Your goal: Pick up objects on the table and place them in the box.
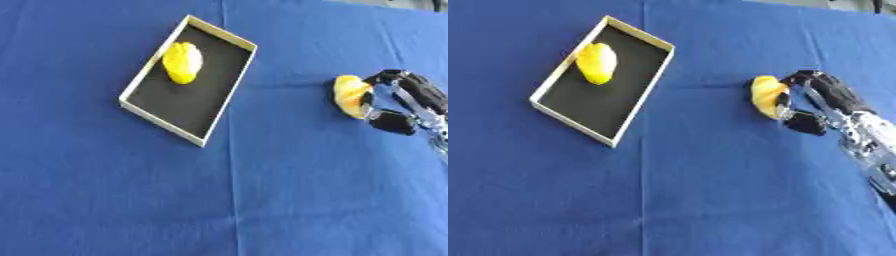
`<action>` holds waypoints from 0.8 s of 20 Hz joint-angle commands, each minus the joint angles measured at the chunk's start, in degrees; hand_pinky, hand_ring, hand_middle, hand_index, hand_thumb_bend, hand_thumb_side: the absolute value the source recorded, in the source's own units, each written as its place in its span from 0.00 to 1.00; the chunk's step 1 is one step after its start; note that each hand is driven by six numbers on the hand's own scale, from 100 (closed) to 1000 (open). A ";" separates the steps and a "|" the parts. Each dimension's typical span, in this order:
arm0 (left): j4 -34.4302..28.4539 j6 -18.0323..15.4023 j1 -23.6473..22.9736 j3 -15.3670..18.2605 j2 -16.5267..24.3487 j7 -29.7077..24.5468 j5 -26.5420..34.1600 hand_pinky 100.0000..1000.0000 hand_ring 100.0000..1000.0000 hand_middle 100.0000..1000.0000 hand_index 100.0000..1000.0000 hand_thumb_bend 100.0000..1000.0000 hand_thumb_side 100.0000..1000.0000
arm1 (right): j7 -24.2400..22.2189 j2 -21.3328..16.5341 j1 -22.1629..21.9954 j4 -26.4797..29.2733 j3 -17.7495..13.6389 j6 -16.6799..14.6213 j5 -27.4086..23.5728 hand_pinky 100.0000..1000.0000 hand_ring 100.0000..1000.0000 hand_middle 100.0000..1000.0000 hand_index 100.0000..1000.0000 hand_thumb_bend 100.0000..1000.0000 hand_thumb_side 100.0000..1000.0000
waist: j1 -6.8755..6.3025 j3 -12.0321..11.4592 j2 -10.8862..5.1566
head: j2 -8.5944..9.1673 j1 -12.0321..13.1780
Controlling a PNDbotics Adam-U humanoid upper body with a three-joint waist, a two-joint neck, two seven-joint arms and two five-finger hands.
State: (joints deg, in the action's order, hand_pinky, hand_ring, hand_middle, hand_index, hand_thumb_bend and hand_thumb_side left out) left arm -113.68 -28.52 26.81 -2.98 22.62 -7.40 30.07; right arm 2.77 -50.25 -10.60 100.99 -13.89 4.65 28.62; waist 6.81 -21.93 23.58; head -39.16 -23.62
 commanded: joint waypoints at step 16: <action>-0.91 1.15 0.92 0.70 0.93 0.39 1.39 0.80 0.80 0.78 0.86 0.00 0.61 | 13.01 -2.21 -1.20 7.87 -0.78 -2.87 -9.13 0.81 0.60 0.12 0.29 0.00 0.10 | -0.32 0.76 -2.28 | -0.64 0.07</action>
State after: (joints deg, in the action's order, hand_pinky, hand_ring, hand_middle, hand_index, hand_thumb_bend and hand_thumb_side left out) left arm -113.68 -27.58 27.18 -2.93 22.62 -7.10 31.31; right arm 14.94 -50.25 -11.72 106.83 -13.63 1.83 20.33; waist 6.79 -21.19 22.55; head -39.57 -23.68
